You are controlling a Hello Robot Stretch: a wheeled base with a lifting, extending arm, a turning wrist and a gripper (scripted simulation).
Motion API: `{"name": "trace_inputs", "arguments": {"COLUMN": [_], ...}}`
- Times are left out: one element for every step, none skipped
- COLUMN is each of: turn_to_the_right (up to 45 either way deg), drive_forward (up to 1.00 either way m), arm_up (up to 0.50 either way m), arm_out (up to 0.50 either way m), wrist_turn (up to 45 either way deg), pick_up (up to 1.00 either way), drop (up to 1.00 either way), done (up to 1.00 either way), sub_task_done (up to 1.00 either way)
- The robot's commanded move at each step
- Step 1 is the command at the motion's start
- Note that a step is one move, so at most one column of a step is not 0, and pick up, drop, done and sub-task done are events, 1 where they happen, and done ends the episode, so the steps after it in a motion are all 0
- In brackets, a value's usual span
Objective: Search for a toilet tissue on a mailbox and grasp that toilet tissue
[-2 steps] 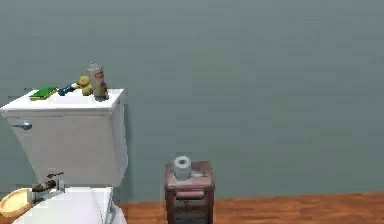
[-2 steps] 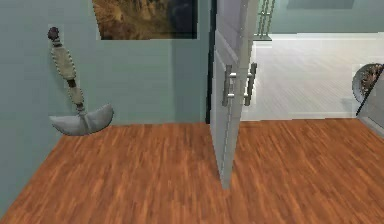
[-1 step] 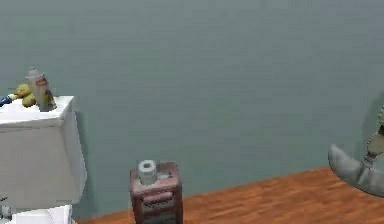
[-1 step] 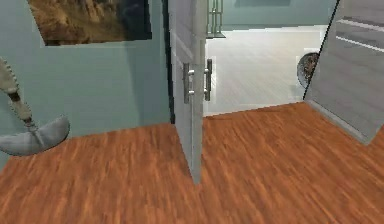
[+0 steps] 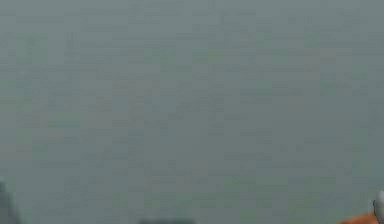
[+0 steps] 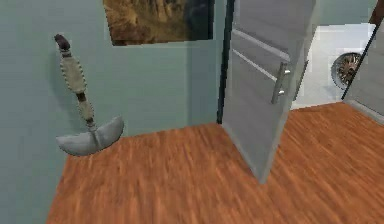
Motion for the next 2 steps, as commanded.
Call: {"name": "trace_inputs", "arguments": {"turn_to_the_right": [-45.0,-45.0], "drive_forward": [0.0,0.0], "arm_up": [0.0,0.0], "arm_out": [0.0,0.0], "wrist_turn": [0.0,0.0], "pick_up": [0.0,0.0], "drop": [0.0,0.0], "done": [0.0,0.0], "sub_task_done": [0.0,0.0]}}
